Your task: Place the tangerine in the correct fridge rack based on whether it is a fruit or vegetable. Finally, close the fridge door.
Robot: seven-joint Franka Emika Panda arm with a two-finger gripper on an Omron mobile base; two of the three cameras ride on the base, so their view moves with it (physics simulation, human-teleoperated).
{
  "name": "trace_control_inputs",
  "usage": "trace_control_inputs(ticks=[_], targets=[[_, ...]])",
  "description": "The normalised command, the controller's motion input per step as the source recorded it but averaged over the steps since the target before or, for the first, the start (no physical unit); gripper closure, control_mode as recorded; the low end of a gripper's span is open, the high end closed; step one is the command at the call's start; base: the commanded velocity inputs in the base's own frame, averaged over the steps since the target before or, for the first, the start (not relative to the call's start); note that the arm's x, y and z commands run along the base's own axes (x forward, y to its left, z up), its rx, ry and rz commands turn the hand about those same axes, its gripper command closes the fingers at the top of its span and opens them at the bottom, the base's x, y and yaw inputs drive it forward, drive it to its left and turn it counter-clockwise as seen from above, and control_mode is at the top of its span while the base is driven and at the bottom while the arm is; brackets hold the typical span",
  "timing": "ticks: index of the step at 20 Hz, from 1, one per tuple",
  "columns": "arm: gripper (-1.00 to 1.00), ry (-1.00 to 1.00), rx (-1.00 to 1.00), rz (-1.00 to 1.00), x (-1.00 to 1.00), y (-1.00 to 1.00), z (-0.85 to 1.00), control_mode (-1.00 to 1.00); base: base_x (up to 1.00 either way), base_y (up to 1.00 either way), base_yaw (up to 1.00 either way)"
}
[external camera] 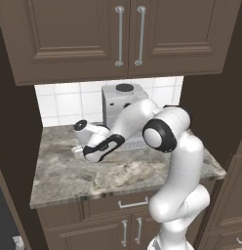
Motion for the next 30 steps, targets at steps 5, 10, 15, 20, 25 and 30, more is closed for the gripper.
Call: trace_control_inputs(ticks=[5,10,15,20,25,30], targets=[[1.0,-0.09,0.04,0.0,-0.31,-0.11,-0.06,-1.0,0.0,0.0,0.0],[1.0,-0.13,0.07,-0.1,-1.0,-0.15,0.85,-1.0,0.0,0.0,0.0],[1.0,0.0,0.07,-0.14,-0.84,-0.36,1.0,-1.0,0.0,0.0,0.0],[1.0,0.1,0.05,-0.04,-0.68,-0.57,1.0,-1.0,0.0,0.0,0.0],[1.0,0.16,0.0,0.0,-0.66,-0.43,1.0,-1.0,0.0,0.0,0.0],[1.0,0.15,0.0,0.0,-0.6,-0.48,0.99,-1.0,0.0,0.0,0.0]])
